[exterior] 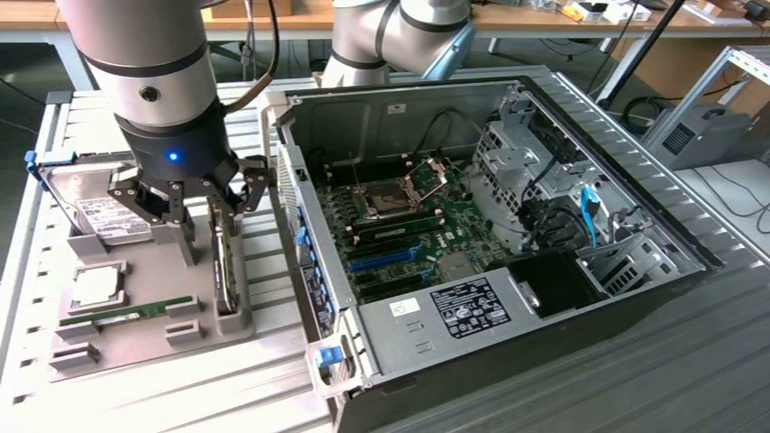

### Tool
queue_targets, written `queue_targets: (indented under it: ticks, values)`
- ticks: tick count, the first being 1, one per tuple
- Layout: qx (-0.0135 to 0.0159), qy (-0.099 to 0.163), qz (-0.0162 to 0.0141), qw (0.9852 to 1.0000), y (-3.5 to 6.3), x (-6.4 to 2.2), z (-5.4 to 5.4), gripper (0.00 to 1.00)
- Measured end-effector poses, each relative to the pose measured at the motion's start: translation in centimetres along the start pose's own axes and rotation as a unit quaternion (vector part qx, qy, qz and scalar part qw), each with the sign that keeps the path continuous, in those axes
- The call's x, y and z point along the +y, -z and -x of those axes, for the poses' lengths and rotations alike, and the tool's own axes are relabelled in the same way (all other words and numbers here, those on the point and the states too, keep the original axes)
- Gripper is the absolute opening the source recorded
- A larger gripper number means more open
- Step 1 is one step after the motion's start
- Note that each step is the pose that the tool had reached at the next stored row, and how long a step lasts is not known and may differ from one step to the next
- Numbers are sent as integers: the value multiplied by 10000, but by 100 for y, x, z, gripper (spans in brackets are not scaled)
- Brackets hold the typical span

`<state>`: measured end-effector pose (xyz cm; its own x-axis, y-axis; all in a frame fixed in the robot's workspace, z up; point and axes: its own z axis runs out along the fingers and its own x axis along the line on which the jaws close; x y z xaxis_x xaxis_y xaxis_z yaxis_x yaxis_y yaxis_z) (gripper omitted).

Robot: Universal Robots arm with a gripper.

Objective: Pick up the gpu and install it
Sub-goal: 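Pick up the gpu and move the gpu toward the slot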

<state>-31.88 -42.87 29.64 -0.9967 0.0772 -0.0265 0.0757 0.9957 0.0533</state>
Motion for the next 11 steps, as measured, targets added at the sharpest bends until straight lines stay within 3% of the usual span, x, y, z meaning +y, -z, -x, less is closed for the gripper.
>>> queue_targets:
  ticks: [11]
  values:
    - [0, 0, 0, 10000, -23, -1, -1, 50]
